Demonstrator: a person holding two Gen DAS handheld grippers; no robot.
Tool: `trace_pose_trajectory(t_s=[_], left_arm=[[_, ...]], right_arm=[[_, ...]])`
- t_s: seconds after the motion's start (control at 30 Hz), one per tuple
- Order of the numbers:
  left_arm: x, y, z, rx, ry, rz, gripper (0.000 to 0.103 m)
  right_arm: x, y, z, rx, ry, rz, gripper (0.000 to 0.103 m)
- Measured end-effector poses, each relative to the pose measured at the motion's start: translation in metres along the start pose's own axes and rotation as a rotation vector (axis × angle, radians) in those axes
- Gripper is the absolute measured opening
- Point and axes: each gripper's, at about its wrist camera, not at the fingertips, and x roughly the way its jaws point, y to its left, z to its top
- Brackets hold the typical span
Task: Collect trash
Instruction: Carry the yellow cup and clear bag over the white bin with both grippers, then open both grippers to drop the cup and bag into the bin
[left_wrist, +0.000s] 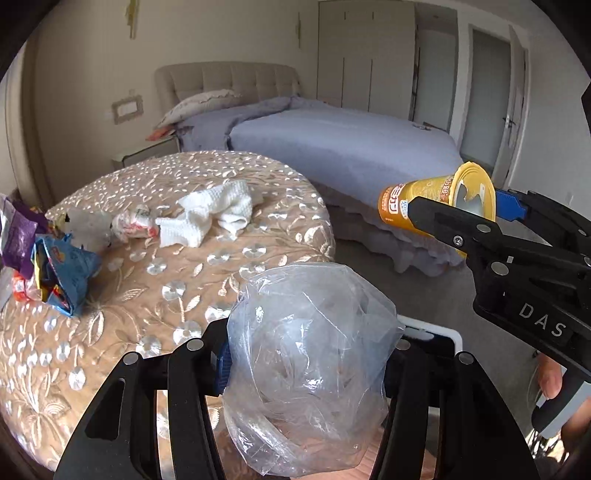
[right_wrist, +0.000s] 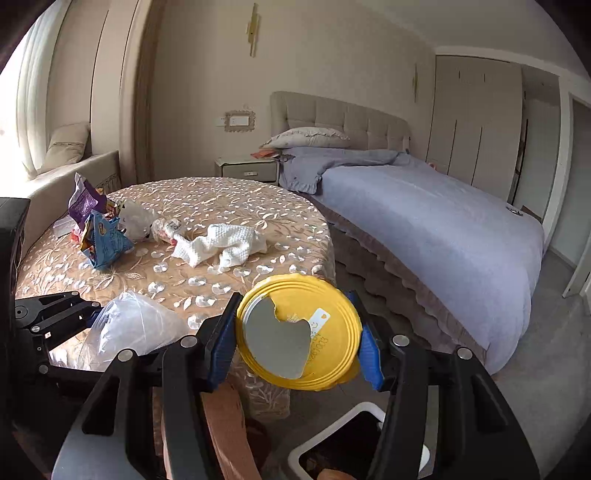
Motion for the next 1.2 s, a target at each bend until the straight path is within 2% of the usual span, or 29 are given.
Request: trace_pose_trajectory(t_s=[0.17, 0.43, 0.73, 0.77, 0.8, 0.83, 0.87, 1.0, 1.2], left_arm=[[0.022, -0.046, -0.002, 0.095, 0.028, -0.001, 0.053], [0.081, -0.107, -0.023, 0.178, 0.18, -0.196, 0.053], [0.149, -0.149, -0.051, 0.235, 0.367, -0.323, 0.055], [0.155, -0.15, -0.052, 0.237, 0.383, -0.334, 0.058], [0.16, -0.151, -0.054, 0.236, 0.402, -0.339, 0.08], [0.163, -0.151, -0.055, 0.235, 0.406, -0.336, 0.098], [0.164, -0.152, -0.056, 0.241, 0.402, -0.332, 0.098], [0.167, -0.156, -0.06, 0.278, 0.407, -0.309, 0.098], [0.163, -0.152, -0.054, 0.261, 0.39, -0.312, 0.098]], right_arm=[[-0.002, -0.032, -0.027, 0.037, 0.041, -0.062, 0.057], [0.016, -0.087, -0.08, 0.126, 0.198, -0.144, 0.057], [0.052, -0.126, -0.134, 0.242, 0.371, -0.167, 0.057], [0.056, -0.127, -0.137, 0.243, 0.392, -0.161, 0.06], [0.062, -0.128, -0.14, 0.236, 0.421, -0.153, 0.078], [0.066, -0.129, -0.143, 0.234, 0.437, -0.15, 0.089], [0.068, -0.13, -0.145, 0.237, 0.432, -0.161, 0.098], [0.075, -0.13, -0.152, 0.209, 0.44, -0.176, 0.098], [0.074, -0.13, -0.147, 0.216, 0.421, -0.151, 0.098]])
